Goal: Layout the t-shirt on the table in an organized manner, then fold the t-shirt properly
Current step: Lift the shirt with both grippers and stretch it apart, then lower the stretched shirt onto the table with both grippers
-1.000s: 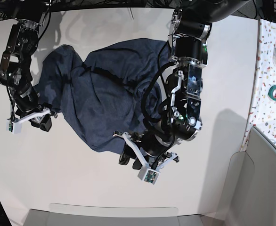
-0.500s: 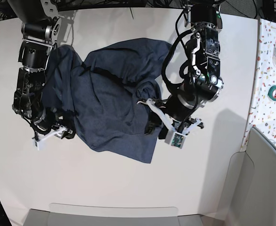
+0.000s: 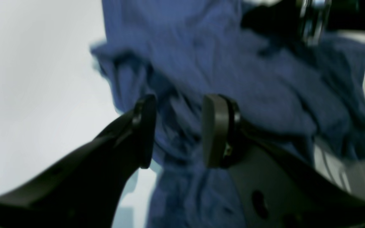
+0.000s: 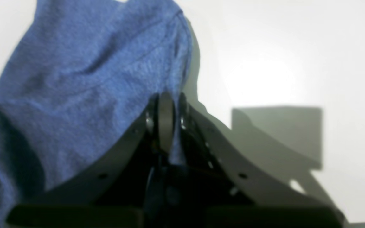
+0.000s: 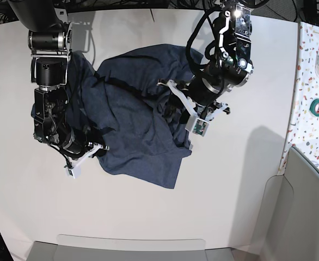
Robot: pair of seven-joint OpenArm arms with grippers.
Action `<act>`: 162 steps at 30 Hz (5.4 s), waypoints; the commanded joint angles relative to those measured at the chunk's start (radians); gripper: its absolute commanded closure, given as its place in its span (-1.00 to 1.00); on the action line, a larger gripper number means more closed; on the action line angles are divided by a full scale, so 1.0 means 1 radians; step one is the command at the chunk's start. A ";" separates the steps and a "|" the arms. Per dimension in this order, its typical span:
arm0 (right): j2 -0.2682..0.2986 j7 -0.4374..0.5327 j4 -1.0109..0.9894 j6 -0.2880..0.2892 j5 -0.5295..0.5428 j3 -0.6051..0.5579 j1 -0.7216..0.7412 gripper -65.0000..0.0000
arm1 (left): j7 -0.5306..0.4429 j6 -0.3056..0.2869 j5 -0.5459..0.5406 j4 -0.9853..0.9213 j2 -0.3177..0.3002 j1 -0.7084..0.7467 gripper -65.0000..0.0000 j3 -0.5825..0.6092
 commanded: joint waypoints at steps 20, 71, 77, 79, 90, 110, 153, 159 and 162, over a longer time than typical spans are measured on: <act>-0.125 -0.071 0.107 0.002 0.016 0.003 0.203 0.93 | -0.173 -0.004 -0.014 0.026 0.037 0.175 0.36 0.334; -0.188 -0.125 0.503 -0.001 0.011 -0.044 0.148 0.93 | -0.179 0.572 -0.009 -0.310 -0.328 0.174 1.00 0.039; -0.174 -0.123 0.544 -0.001 0.011 -0.041 0.118 0.93 | -0.173 0.572 -0.014 -0.307 -0.368 0.117 0.91 -0.074; -0.174 -0.123 0.544 -0.001 0.010 -0.041 0.118 0.93 | -0.173 0.570 -0.014 -0.248 -0.368 0.117 0.76 -0.094; -0.174 -0.122 0.544 -0.001 0.008 -0.041 0.118 0.93 | -0.263 0.570 -0.016 0.035 -0.281 0.272 0.21 -0.034; -0.178 -0.120 0.549 -0.001 0.008 -0.040 0.089 0.93 | -0.397 0.579 -0.006 -0.055 -0.265 0.118 0.21 0.469; -0.194 -0.120 0.549 -0.001 0.010 -0.040 0.063 0.93 | -0.395 0.739 -0.006 -0.393 -0.155 -0.076 0.20 0.596; -0.194 -0.120 0.549 -0.001 0.010 -0.040 0.063 0.93 | -0.395 0.733 -0.006 -0.394 -0.155 -0.076 0.14 0.598; -0.194 -0.120 0.546 -0.001 0.010 -0.040 0.063 0.93 | -0.395 0.733 -0.006 -0.394 -0.155 -0.076 0.38 0.601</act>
